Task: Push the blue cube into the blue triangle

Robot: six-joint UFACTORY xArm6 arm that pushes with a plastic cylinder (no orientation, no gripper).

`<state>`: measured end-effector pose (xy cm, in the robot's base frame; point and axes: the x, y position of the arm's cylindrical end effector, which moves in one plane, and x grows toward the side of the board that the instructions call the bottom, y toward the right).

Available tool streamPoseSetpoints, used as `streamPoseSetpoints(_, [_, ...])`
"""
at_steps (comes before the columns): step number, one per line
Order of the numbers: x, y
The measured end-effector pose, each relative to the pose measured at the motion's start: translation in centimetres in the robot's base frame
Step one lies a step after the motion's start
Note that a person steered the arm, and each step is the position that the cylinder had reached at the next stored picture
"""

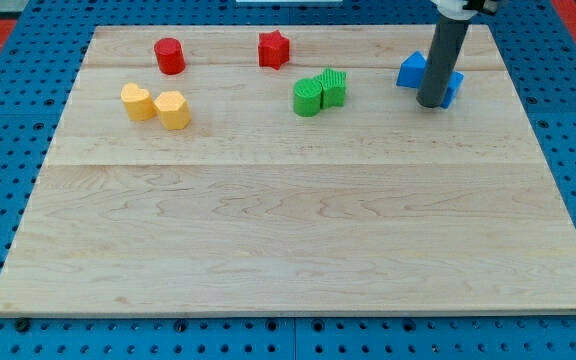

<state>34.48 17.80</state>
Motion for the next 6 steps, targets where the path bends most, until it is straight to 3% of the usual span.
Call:
streamPoseSetpoints(1, [0.4, -0.2])
streamPoseSetpoints(2, [3.8, 3.0])
streamPoseSetpoints(3, [3.2, 6.1])
streamPoseSetpoints(4, [0.1, 5.3])
streamPoseSetpoints(6, [-0.1, 1.0])
